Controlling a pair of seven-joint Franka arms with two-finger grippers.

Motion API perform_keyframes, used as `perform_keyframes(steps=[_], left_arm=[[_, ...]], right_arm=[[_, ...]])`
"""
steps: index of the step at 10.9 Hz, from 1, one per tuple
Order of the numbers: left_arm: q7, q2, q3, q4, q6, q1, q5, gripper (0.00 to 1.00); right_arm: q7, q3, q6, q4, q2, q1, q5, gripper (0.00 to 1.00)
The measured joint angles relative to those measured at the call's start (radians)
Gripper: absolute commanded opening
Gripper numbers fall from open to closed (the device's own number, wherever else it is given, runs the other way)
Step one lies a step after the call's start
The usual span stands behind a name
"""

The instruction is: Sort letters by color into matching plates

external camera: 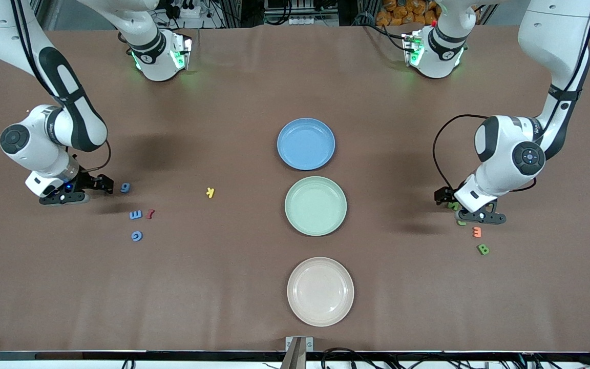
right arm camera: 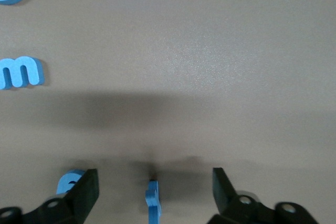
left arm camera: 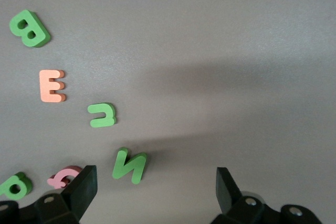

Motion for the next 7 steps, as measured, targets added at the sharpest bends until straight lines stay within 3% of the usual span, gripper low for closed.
perform_keyframes(steps=[7], left_arm=[[0.121, 0.055, 0.004, -0.018, 0.078, 0.030, 0.000, 1.00]], right_arm=[[-0.036, -0.001, 0.096, -0.068, 0.019, -0.015, 0.000, 0.72]])
